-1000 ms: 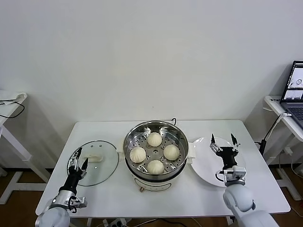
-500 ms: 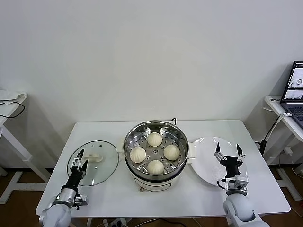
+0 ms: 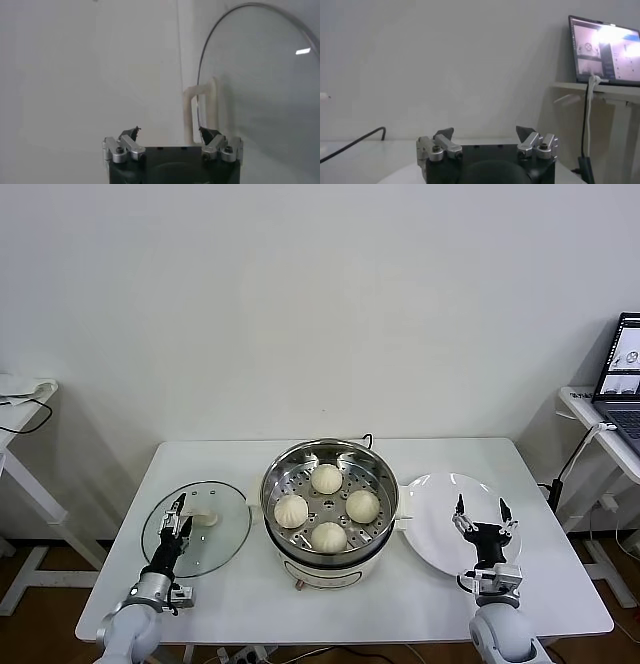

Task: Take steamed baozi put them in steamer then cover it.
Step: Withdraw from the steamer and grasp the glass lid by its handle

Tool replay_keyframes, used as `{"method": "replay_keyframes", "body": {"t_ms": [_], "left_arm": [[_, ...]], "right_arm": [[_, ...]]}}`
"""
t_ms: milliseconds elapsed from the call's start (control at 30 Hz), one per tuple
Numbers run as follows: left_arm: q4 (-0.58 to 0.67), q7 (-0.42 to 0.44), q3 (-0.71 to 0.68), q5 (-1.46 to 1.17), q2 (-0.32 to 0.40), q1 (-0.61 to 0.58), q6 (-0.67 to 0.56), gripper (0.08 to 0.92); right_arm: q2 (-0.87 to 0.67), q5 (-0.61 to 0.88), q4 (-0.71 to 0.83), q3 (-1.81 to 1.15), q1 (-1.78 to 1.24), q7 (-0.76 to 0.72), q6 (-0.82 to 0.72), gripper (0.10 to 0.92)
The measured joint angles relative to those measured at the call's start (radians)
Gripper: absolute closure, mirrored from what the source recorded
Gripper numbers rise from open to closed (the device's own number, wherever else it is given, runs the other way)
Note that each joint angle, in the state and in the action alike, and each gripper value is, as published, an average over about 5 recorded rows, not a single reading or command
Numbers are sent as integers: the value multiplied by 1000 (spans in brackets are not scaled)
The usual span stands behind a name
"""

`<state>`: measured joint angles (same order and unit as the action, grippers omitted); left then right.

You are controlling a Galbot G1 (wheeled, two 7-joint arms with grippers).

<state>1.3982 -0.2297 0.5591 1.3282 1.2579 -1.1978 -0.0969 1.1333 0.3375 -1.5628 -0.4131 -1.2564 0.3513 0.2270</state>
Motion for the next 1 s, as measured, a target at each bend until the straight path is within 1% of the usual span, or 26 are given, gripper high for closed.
{"method": "replay_keyframes", "body": {"t_ms": [233, 333, 433, 1000], "left_arm": [[-28, -6, -11, 6, 6, 26, 1, 178], [-39, -5, -13, 9, 7, 35, 4, 203], [-51, -4, -14, 10, 7, 43, 6, 273], [-122, -3, -19, 11, 22, 79, -4, 764]], "right_arm": [[6, -9, 0, -2, -5, 2, 1, 203], [10, -12, -2, 0, -4, 3, 1, 203], [16, -16, -4, 3, -2, 5, 1, 203], [35, -29, 1, 10, 4, 7, 5, 203]]}}
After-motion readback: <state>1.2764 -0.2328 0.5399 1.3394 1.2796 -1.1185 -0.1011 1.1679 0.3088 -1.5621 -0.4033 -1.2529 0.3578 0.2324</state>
